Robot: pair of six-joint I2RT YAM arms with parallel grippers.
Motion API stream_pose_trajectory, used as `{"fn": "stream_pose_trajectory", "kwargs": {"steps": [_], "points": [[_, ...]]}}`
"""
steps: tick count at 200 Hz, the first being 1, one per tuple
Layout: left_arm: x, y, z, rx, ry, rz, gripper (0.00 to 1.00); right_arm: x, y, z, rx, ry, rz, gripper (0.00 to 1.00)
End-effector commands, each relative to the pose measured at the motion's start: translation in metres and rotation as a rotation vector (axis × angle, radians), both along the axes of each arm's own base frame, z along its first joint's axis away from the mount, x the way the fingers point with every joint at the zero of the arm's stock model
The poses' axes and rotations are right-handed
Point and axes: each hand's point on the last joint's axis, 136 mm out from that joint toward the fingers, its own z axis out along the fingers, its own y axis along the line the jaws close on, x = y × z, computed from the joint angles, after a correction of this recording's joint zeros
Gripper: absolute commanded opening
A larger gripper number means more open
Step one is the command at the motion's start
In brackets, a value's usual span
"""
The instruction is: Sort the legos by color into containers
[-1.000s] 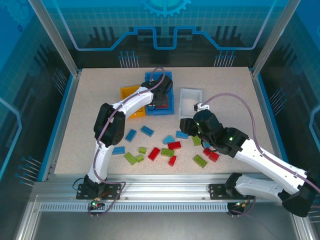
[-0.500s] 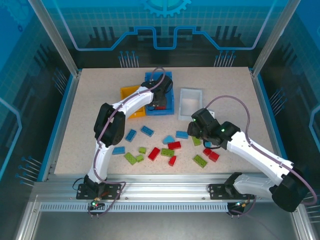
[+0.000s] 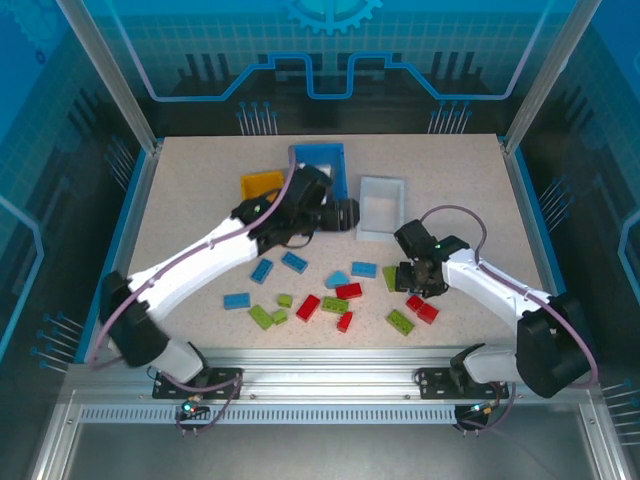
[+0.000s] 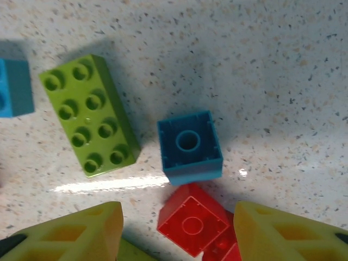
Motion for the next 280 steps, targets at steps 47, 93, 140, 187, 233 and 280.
{"fn": "stream_pose_trajectory", "kwargs": {"steps": [47, 93, 140, 187, 233, 280], "points": [[-0.097, -0.02, -0.026, -0.22, 0.119, -0.133, 0.78, -0.001, -0.012, -0.025, 0.02, 0.11, 0.025, 0.56], [-0.112, -0.013, -0.032, -0.221, 0.135, -0.145, 0.78, 0.008, -0.009, -0.035, 0.066, 0.131, 0.025, 0.5], [-0.115, -0.008, -0.04, -0.216, 0.147, -0.132, 0.78, 0.013, -0.01, -0.041, 0.087, 0.15, -0.003, 0.46], [-0.111, 0.015, -0.021, -0.211, 0.059, -0.067, 0.77, 0.033, -0.013, -0.003, 0.024, -0.009, 0.015, 0.28], [-0.098, 0.045, -0.005, -0.188, -0.043, 0.057, 0.77, 0.085, 0.025, 0.055, 0.071, -0.162, 0.055, 0.28], [-0.093, 0.051, -0.003, -0.157, -0.052, 0.093, 0.77, 0.155, 0.057, 0.053, 0.079, -0.18, 0.021, 0.28]]}}
